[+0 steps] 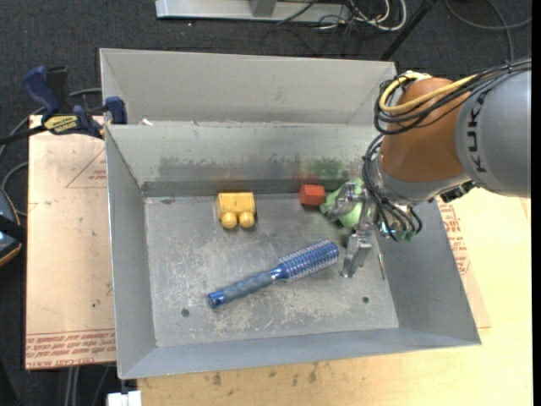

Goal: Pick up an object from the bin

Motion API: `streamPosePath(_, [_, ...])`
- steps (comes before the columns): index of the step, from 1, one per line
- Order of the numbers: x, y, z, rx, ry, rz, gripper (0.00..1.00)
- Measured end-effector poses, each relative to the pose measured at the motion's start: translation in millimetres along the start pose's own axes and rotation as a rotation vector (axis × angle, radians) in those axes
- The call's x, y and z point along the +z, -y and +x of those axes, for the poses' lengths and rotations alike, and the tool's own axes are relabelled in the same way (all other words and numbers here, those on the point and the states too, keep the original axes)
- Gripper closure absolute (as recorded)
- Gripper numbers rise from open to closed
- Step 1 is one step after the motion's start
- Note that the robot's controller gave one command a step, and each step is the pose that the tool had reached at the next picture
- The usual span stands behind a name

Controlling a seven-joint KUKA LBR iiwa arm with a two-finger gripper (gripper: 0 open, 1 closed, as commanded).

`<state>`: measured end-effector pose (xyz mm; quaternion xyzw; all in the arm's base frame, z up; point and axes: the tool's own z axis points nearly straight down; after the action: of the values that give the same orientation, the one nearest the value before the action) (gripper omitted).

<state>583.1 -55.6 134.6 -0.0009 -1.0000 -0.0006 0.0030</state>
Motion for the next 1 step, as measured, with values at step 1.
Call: streamPosePath(1, [64.0, -1.5, 0.7, -0.041, 0.019, 0.001, 0.0])
